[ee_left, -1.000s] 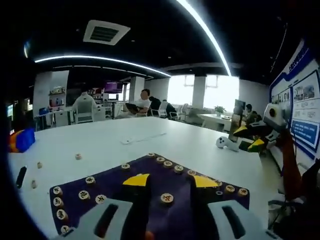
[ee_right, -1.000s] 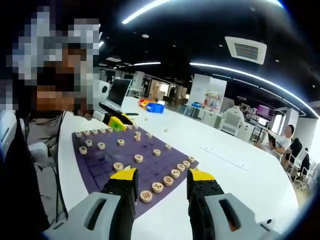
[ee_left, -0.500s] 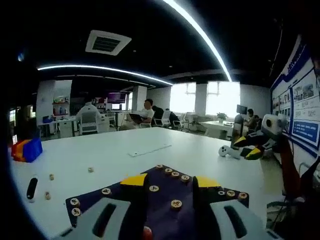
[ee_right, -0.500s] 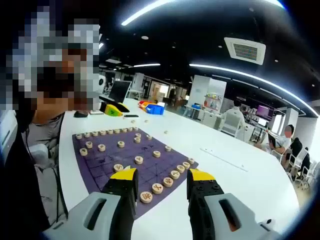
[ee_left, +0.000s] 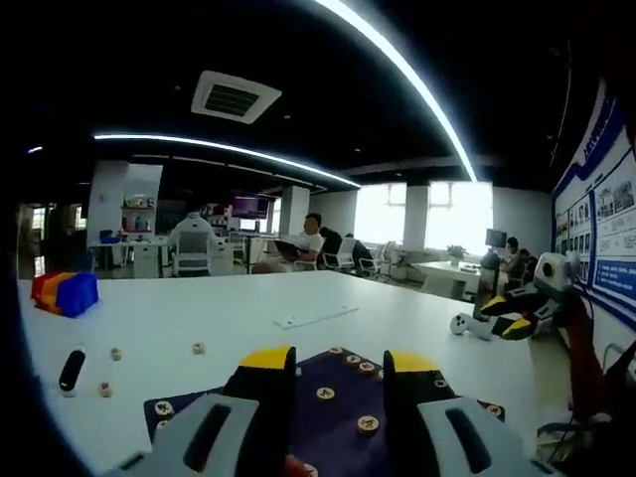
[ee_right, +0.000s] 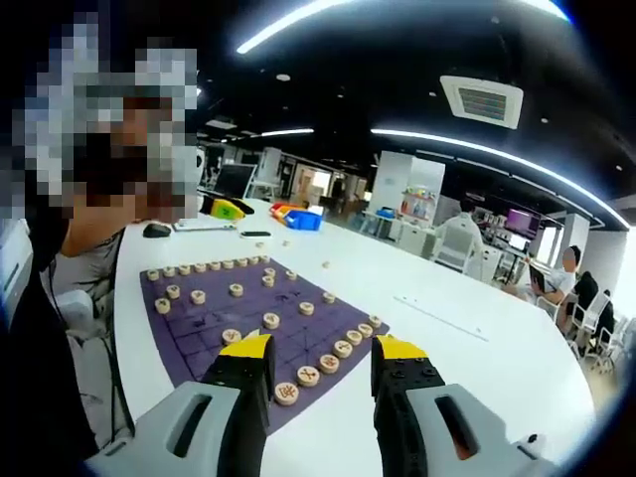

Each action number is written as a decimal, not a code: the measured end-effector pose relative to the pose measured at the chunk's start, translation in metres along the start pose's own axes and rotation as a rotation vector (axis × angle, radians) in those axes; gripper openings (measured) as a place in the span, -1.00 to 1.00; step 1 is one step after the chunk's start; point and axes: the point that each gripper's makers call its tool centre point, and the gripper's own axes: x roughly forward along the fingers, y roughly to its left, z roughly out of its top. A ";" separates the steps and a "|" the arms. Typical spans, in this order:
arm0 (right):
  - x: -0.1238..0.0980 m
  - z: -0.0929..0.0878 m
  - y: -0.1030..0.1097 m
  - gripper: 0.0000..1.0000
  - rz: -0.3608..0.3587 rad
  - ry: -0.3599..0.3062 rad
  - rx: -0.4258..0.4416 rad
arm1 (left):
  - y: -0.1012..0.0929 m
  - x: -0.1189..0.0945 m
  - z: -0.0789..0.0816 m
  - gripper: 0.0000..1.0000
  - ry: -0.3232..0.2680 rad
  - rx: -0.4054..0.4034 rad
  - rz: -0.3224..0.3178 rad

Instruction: Pick up the chess pieces one by one and place each piece onto its starting position on the chessboard, setting the pieces on their correct points until all the chess pieces are arranged in the starting layout

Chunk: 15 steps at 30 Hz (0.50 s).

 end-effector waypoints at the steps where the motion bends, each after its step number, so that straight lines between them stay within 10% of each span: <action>1: 0.000 0.000 0.001 -0.21 0.002 0.001 -0.002 | 0.003 0.001 0.002 -0.27 -0.003 -0.005 0.007; 15: 0.001 -0.001 0.001 -0.21 0.001 0.007 -0.005 | 0.050 0.049 -0.009 -0.26 0.102 -0.005 0.123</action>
